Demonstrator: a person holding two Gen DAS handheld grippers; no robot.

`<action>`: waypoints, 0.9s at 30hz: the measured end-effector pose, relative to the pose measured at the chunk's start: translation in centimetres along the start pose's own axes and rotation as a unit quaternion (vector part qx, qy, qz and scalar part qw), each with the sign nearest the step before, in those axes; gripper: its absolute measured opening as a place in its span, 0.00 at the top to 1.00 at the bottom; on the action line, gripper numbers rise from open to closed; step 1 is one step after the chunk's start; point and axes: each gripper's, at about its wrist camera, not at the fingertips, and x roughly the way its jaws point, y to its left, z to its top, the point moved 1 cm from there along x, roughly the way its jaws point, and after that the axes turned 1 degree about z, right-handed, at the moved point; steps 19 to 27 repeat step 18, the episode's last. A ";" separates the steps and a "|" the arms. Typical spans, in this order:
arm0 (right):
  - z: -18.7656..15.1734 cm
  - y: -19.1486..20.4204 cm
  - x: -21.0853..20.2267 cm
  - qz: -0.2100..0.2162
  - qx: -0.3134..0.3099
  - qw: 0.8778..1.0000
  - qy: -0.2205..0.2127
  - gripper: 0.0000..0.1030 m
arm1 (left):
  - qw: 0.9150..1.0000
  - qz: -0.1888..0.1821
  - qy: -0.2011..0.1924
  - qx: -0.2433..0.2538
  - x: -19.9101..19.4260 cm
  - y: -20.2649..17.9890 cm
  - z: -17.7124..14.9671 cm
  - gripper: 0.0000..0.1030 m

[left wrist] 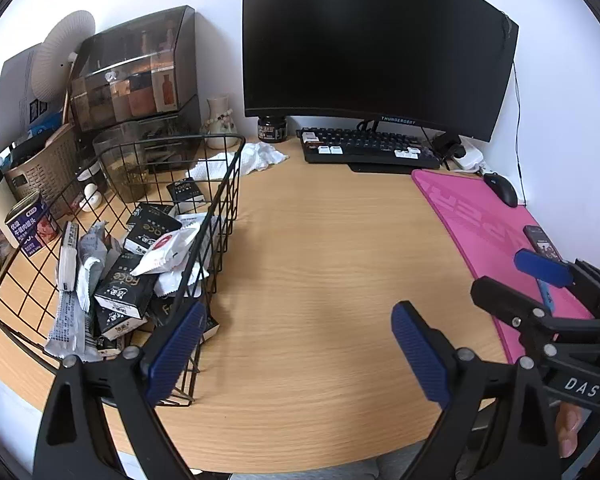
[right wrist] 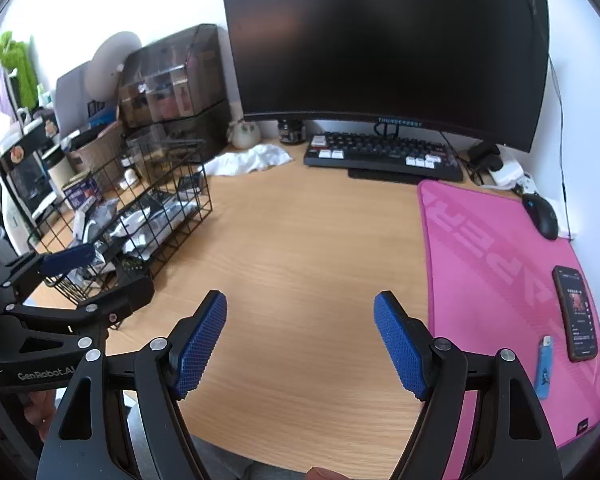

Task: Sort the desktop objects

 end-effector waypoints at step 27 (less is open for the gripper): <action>-0.1 0.0 0.4 0.003 -0.002 1.000 0.005 0.26 | 1.000 0.026 0.002 0.010 0.2 -0.4 -0.2 0.09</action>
